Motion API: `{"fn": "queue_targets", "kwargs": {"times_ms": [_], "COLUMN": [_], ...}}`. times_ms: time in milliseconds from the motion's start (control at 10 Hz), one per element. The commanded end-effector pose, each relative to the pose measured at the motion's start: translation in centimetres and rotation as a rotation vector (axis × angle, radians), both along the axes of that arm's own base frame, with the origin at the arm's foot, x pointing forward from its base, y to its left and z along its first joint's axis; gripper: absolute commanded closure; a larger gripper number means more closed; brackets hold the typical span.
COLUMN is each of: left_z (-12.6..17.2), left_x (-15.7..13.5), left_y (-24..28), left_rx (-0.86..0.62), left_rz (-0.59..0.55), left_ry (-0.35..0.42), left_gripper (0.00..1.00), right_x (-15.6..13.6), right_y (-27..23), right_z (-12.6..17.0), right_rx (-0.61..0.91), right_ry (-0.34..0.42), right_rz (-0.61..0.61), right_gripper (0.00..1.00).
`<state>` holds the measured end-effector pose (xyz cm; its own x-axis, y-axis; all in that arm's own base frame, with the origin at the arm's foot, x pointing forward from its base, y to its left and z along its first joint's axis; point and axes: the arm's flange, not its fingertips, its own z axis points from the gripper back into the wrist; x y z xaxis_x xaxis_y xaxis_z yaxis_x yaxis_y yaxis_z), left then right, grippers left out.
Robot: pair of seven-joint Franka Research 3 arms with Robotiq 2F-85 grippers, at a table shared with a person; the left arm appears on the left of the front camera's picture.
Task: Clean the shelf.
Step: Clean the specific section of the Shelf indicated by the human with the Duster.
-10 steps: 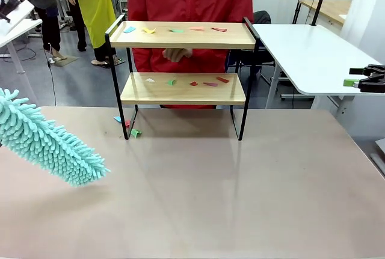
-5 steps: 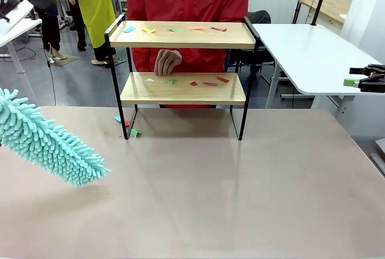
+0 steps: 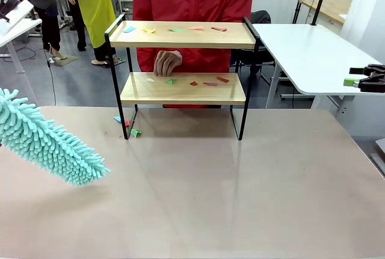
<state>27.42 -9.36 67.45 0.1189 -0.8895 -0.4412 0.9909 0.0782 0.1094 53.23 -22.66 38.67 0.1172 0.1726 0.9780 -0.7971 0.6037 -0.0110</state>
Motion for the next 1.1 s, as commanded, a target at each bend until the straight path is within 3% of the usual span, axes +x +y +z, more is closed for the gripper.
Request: {"fn": "queue_targets", "kwargs": {"times_ms": [0,700,1000], "left_z": [0.1,0.0,-2.5], "left_x": [-0.3,0.0,-0.5], "left_y": [-0.1,0.0,1.1], "left_rx": [-0.017,0.0,-0.229], "left_rz": [0.015,0.0,-0.087], "left_ry": [0.0,0.0,-0.039], "left_gripper": [0.87,0.87,0.87], "right_x": [0.0,0.0,0.0], "right_y": [0.5,0.5,0.5], "right_z": [0.8,0.8,0.8], "right_rx": [-0.003,-0.003,-0.003], "right_ry": [0.012,0.012,0.012], "right_rz": [-0.014,-0.014,-0.014], "right_gripper": [0.0,0.0,0.0]}}
